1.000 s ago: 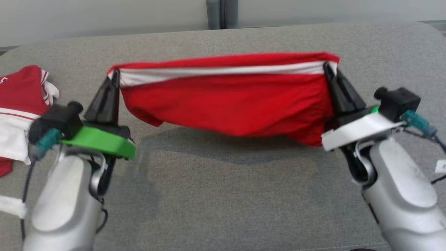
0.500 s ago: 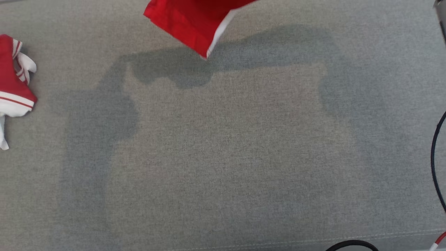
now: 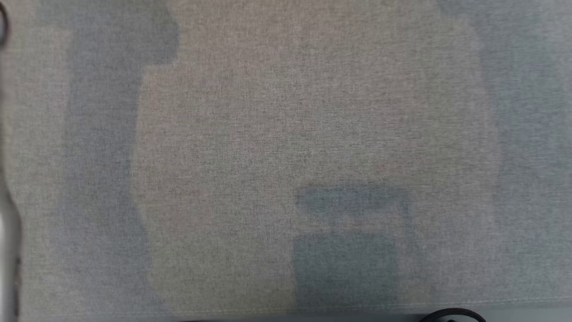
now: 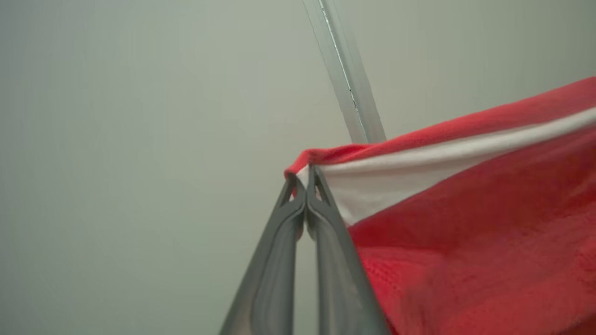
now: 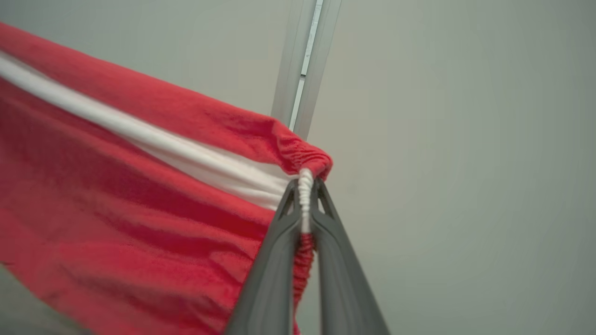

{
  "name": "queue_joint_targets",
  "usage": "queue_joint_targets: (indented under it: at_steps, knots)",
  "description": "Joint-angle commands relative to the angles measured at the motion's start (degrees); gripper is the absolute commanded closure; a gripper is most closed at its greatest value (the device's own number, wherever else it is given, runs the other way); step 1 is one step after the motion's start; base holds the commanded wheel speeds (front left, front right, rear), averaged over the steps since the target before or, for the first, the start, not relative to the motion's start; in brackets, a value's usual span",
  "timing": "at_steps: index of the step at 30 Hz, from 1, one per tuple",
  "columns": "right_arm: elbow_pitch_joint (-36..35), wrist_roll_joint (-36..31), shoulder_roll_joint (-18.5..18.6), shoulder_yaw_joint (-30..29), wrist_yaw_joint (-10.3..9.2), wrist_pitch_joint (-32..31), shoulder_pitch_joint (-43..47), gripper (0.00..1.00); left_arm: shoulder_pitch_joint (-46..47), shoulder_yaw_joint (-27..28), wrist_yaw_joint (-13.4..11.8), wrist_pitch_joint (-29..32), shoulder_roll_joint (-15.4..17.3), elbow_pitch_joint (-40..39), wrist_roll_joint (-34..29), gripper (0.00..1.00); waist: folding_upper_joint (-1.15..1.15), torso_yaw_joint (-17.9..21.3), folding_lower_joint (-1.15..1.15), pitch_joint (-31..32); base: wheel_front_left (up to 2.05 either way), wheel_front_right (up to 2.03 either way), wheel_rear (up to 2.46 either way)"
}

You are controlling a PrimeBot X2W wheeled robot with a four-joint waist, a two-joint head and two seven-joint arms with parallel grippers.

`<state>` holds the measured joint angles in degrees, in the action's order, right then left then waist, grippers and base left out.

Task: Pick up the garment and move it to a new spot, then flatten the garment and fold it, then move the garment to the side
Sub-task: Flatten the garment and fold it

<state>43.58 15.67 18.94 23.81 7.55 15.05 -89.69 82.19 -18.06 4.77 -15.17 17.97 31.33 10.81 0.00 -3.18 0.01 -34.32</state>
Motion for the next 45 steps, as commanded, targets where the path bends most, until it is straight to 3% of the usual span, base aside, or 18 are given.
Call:
queue_joint_targets:
  at_steps: [1,6,10,17,27,33,42,45]
  knots:
    - [-0.52,1.46,0.59,0.78,-0.11,0.16,2.38,1.0,-1.9,0.69,0.17,0.09,-0.68,-0.48,0.44,1.0,0.0,-1.83,-0.01,-3.38,0.0,0.0,0.0]
    - [-6.69,6.97,4.89,7.01,-0.11,0.18,12.44,1.0,-14.85,2.59,1.72,0.08,-4.4,-1.21,2.22,1.0,0.0,-2.11,-0.01,-2.91,0.0,0.0,0.0]
    - [-13.51,14.64,9.08,14.66,-0.11,0.18,25.17,1.0,-28.06,3.66,2.56,0.07,-7.64,-0.39,4.76,1.0,0.0,-2.12,-0.01,1.18,0.0,0.0,0.0]
    - [-22.65,23.57,15.6,20.85,-0.11,0.19,43.96,1.0,-46.51,0.17,2.72,0.07,-8.03,1.51,12.59,1.0,0.0,-1.67,-0.01,10.52,0.0,0.0,0.0]
    - [-21.98,24.73,12.48,16.64,-0.11,0.19,65.24,1.0,-63.67,-0.51,2.69,0.07,-6.86,2.56,20.56,1.0,0.0,-1.06,-0.01,23.97,0.0,0.0,0.0]
    - [-19.96,24.55,9.59,14.99,-0.12,0.19,75.35,1.0,-71.35,-0.72,2.58,0.07,-6.06,2.88,22.04,1.0,0.0,-0.69,-0.01,30.52,0.0,0.0,0.0]
    - [-18.89,25.54,9.86,23.41,-0.11,0.19,83.99,1.0,-80.38,-3.14,2.59,0.06,-5.03,2.63,23.07,1.0,0.0,1.87,-0.01,34.44,0.0,0.0,0.0]
    - [-19.29,26.0,9.91,22.84,-0.11,0.19,83.88,1.0,-80.65,-3.03,2.59,0.06,-4.51,0.43,22.48,1.0,0.0,2.37,-0.01,34.31,0.0,0.0,0.0]
